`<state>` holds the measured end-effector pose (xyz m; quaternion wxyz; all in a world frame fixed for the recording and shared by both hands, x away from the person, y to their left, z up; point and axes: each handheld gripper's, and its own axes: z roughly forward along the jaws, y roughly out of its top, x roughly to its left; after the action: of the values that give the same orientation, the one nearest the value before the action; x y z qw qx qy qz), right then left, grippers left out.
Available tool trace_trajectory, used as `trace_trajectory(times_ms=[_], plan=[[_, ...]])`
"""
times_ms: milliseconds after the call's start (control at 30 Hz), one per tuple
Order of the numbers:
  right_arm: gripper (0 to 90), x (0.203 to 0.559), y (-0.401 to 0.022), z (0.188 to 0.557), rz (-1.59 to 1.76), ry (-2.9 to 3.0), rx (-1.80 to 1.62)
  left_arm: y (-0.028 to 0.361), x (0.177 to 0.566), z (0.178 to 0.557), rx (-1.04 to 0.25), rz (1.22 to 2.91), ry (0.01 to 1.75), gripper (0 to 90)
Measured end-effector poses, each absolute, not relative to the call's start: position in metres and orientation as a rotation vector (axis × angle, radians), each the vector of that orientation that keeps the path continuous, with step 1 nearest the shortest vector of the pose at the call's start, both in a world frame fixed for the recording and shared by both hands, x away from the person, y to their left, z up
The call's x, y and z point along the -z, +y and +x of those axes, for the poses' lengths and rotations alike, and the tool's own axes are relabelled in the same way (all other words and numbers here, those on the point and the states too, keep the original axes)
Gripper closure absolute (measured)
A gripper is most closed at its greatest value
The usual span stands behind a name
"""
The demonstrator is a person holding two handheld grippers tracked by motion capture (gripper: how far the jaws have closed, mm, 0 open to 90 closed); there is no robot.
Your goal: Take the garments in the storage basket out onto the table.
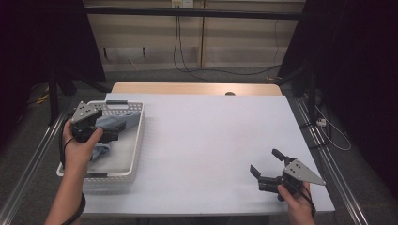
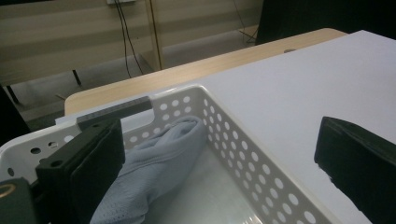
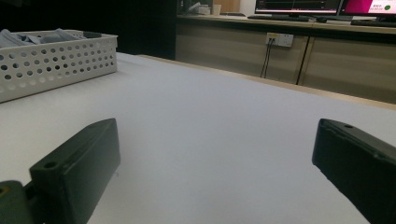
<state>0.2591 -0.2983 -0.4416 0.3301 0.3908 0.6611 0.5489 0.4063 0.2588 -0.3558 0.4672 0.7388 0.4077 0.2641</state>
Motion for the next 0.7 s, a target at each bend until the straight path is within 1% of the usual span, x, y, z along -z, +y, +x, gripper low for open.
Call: trace_trajectory(times_ms=[333,700], plan=[[0.8,0.44,-0.298,0.259,1.029,1.726,-1.452,0.269,0.361,0.405,-0.668,1.838,1.041,2.0],[0.8,0.441,-0.296,0.259,1.015,1.743,-1.458,0.275,0.369,0.416,-0.676,1.872,1.078,2.3]])
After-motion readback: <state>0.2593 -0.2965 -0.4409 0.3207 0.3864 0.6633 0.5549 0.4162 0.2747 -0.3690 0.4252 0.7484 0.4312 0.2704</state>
